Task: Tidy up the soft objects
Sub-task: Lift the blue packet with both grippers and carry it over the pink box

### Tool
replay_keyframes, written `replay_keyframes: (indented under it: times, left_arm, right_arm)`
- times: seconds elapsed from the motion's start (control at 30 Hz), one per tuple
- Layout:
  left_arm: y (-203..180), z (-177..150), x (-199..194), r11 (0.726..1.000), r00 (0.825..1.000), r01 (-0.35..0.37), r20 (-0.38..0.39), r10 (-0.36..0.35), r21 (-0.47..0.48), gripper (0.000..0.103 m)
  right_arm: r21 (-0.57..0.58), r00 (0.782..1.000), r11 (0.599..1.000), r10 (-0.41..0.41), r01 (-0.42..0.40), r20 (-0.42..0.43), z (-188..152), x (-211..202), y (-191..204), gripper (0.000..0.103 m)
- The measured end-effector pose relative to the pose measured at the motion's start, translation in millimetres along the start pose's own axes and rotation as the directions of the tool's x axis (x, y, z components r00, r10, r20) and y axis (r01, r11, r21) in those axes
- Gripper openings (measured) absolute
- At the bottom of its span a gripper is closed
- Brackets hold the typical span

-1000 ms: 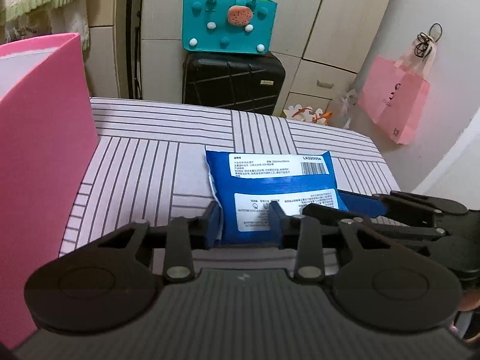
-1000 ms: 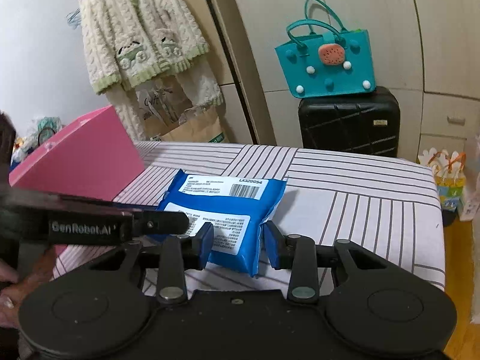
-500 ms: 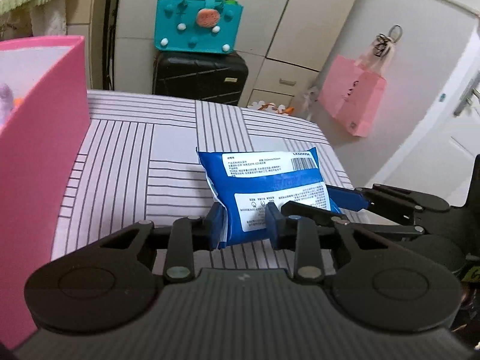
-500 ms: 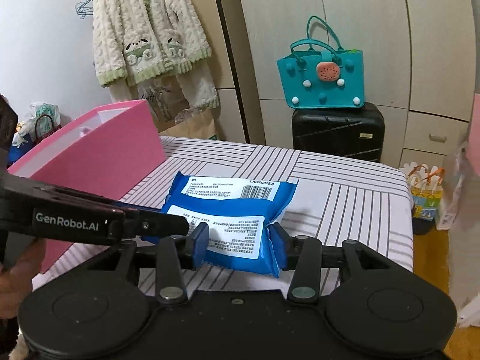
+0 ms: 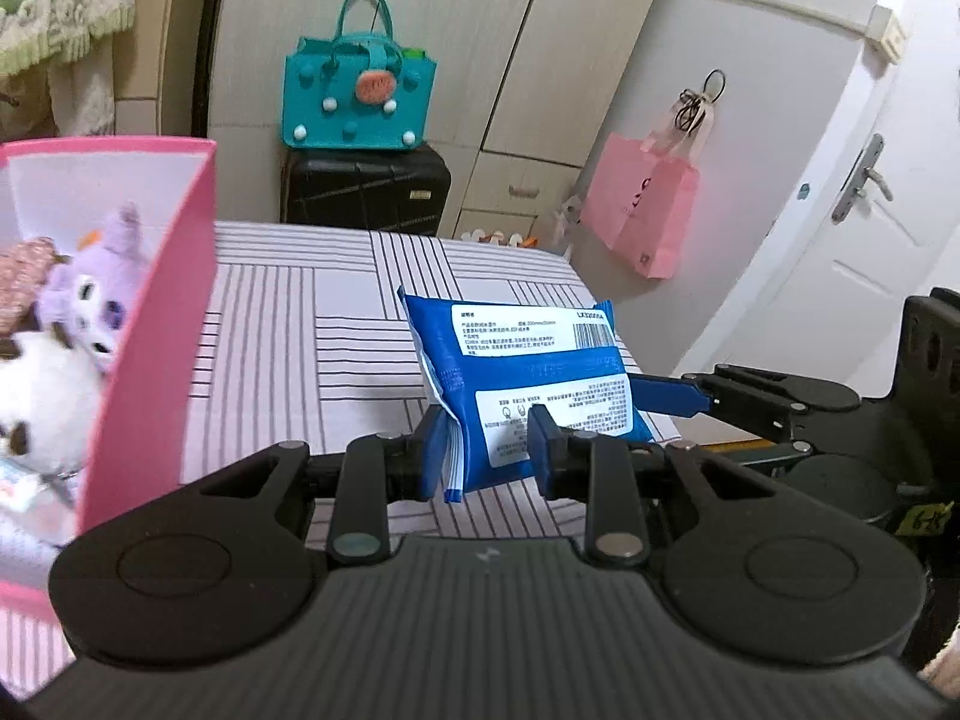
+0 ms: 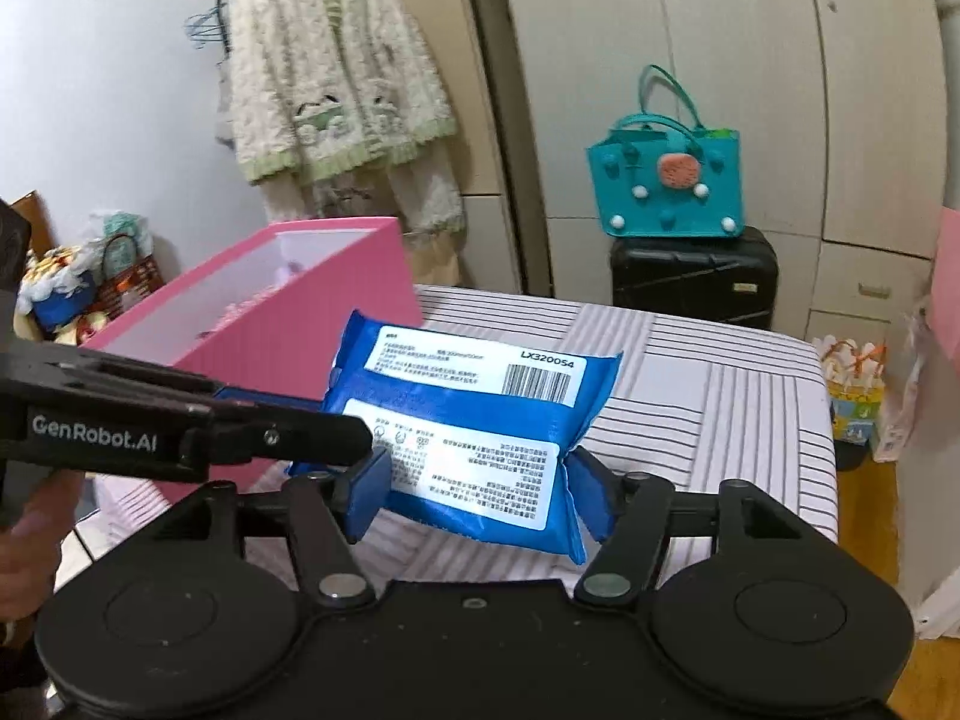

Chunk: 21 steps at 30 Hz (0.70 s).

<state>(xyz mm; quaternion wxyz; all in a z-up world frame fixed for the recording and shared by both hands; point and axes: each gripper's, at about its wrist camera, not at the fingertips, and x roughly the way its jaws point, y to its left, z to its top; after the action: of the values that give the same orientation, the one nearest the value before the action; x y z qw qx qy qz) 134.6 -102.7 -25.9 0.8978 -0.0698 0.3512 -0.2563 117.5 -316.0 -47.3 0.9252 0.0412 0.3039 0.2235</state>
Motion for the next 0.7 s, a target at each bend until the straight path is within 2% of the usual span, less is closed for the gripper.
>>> replay_keyframes:
  times: [0.13, 0.3, 0.5, 0.7]
  left_arm:
    - [3, -4, -22, 1.0, 1.0, 0.003, 0.0, -0.003, -0.004, 0.026]
    - [11, -7, -53, 0.999, 1.0, -0.003, 0.009, 0.002, 0.035, 0.027]
    - [33, -6, -97, 0.999, 0.996, -0.035, 0.088, 0.032, 0.033, 0.027]
    - [63, 1, -137, 0.994, 0.981, -0.106, 0.161, 0.104, 0.004, 0.027]
  right_arm:
    - [-0.023, 1.0, 1.0, 0.01, -0.01, 0.003, 2, -13, 21, 0.07]
    - [-0.066, 1.0, 0.998, 0.018, -0.017, 0.018, 5, -22, 52, 0.07]
    - [-0.084, 0.996, 0.993, 0.084, -0.081, 0.033, 19, -26, 84, 0.07]
    - [-0.151, 0.985, 0.976, 0.164, -0.155, 0.046, 42, -21, 127, 0.07]
